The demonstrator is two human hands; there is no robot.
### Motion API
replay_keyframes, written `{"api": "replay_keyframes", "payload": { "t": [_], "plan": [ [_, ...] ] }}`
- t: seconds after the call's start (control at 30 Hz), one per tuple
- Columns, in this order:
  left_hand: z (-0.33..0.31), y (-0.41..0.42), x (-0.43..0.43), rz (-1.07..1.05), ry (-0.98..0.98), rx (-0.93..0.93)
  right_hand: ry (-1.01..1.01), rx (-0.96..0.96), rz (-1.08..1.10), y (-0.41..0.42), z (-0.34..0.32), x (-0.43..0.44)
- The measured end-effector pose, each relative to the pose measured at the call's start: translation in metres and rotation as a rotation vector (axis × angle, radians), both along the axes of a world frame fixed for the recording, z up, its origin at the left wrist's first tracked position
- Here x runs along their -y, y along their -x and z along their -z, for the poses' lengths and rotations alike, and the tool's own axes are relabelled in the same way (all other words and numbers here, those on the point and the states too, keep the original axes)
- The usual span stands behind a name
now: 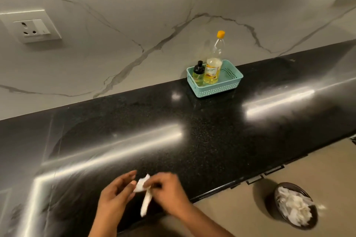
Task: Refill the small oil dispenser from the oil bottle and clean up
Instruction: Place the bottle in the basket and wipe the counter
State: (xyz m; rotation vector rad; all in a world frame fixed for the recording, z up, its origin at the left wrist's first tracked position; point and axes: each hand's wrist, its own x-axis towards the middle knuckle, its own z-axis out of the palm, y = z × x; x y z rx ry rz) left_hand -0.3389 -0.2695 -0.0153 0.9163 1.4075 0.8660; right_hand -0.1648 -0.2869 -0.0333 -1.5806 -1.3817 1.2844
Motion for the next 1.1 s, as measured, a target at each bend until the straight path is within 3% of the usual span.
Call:
{"api": "replay_keyframes", "payload": {
  "t": [0.17,0.27,0.5,0.67,0.83,1.1],
  "plan": [
    [-0.041,-0.078,0.007,0.289,-0.13,-0.117,0.052,-0.461,0.402,-0.066,-0.046,0.013],
    [-0.06,-0.125,0.018,0.343,-0.216,-0.136,0.017,-0.56,0.484,-0.108,-0.065,0.037],
    [-0.076,-0.271,0.078,0.536,-0.302,-0.128,-0.193,-0.052,0.386,-0.229,-0.083,0.152],
    [-0.055,-0.381,0.134,0.742,-0.32,-0.107,-0.204,0.302,0.537,-0.303,-0.068,0.233],
    [-0.028,-0.469,0.178,0.972,0.04,0.027,-0.202,0.333,0.842,-0.373,-0.05,0.295],
    [0.031,-0.593,0.204,1.138,-0.063,-0.046,-0.028,0.253,1.288,-0.474,0.002,0.339]
  ]
}}
